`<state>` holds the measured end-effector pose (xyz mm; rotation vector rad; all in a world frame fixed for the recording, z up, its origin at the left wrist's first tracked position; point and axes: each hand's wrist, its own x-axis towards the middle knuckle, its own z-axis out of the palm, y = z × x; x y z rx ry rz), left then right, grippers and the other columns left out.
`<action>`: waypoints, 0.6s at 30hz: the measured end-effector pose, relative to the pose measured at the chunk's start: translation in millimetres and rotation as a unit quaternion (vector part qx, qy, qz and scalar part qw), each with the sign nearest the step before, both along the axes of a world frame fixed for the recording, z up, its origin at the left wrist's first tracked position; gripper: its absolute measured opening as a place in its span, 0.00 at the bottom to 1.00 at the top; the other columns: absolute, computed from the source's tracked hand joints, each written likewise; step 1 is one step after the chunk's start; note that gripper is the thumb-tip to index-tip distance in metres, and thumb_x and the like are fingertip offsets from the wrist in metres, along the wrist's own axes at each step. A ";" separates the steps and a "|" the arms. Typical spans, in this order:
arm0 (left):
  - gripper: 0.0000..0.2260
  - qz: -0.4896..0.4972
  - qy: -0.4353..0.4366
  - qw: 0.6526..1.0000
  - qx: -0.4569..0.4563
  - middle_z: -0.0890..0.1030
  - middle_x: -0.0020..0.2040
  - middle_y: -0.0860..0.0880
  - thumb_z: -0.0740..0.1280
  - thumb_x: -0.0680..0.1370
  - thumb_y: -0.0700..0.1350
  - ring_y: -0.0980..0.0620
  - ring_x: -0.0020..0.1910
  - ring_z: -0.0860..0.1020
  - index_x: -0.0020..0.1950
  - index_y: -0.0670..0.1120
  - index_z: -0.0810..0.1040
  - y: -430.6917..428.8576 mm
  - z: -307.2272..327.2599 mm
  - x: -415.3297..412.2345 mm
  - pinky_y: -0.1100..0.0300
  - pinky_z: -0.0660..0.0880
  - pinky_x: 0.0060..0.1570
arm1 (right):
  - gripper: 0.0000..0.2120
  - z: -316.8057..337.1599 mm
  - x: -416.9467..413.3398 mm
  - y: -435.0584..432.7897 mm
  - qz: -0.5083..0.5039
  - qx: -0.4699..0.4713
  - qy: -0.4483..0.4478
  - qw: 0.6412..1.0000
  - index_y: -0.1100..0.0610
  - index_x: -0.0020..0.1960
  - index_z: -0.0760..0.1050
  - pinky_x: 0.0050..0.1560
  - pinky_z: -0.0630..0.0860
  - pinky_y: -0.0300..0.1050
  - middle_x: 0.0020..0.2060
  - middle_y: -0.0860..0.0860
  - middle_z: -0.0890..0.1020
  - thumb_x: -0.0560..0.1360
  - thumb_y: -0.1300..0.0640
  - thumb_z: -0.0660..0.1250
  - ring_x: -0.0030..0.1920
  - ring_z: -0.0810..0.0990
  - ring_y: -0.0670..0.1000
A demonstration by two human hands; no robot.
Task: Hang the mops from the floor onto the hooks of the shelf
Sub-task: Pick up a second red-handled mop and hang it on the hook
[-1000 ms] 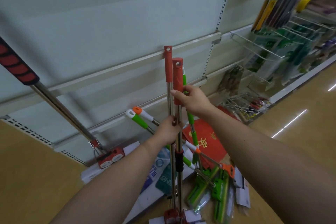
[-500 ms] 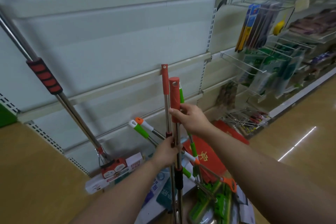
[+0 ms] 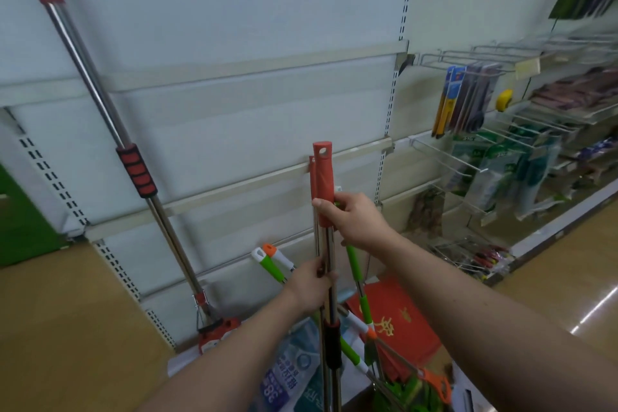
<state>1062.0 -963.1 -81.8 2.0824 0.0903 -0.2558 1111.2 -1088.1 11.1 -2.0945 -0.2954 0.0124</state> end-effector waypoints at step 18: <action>0.15 0.053 -0.078 0.994 0.056 0.84 0.53 0.48 0.66 0.79 0.57 0.46 0.52 0.82 0.60 0.49 0.80 48.4 91.2 -16.0 0.46 0.78 0.59 | 0.18 102.6 -6.6 46.4 0.050 0.018 -0.034 0.998 0.56 0.49 0.82 0.33 0.85 0.50 0.40 0.51 0.86 0.79 0.41 0.67 0.39 0.85 0.54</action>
